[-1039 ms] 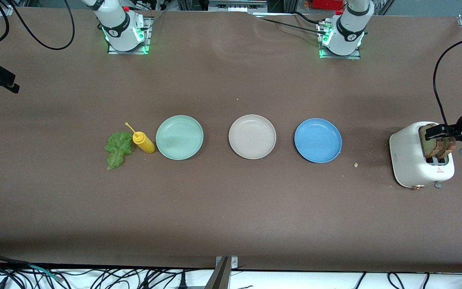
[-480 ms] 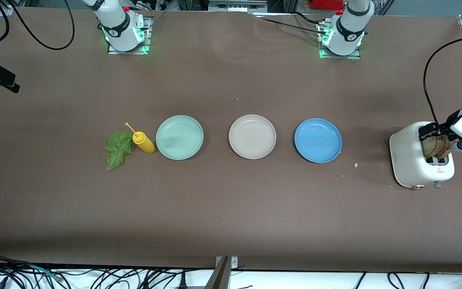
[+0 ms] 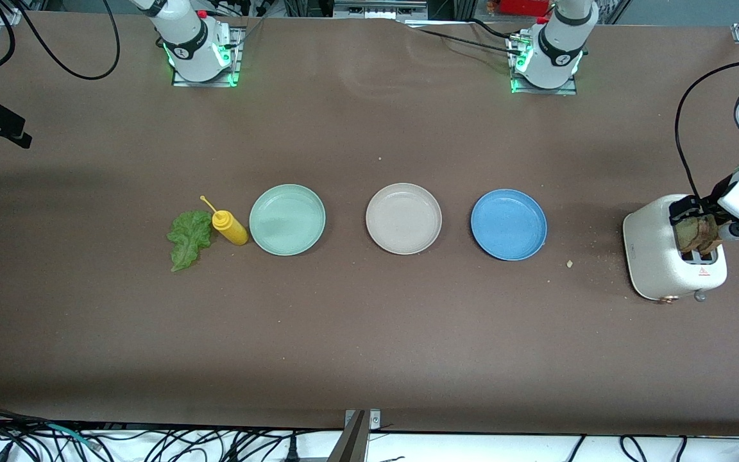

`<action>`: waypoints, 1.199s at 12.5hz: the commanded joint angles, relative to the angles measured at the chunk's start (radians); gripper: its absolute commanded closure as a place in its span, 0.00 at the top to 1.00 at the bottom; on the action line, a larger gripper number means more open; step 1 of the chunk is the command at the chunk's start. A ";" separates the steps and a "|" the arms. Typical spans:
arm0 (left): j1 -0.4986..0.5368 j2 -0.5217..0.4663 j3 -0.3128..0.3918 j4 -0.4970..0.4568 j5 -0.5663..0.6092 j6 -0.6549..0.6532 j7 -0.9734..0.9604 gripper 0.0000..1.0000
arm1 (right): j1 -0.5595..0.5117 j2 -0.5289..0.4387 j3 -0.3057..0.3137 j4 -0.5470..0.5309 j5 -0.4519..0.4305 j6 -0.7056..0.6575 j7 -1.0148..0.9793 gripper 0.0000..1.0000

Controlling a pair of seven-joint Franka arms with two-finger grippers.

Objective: Make sandwich in beige plate with both arms
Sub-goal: 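Reach the left gripper down to a bread slice in the toaster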

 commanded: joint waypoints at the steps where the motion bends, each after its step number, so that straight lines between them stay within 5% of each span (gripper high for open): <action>1: 0.009 -0.030 -0.008 -0.035 0.021 0.020 0.005 0.98 | -0.008 0.003 0.004 0.023 -0.007 -0.022 -0.007 1.00; 3: 0.009 -0.030 -0.008 -0.043 0.018 0.020 0.004 0.92 | -0.008 0.003 0.004 0.023 -0.007 -0.022 -0.007 1.00; 7: 0.009 -0.022 -0.008 -0.053 0.014 0.021 -0.010 0.56 | -0.008 0.003 0.002 0.022 -0.007 -0.022 -0.007 1.00; 11: 0.009 -0.019 -0.008 -0.040 0.051 0.021 -0.002 0.00 | -0.008 0.003 0.004 0.023 -0.009 -0.022 -0.007 1.00; 15: 0.009 -0.020 -0.005 -0.026 0.073 0.017 -0.010 0.00 | -0.008 0.003 0.002 0.022 -0.009 -0.022 -0.008 1.00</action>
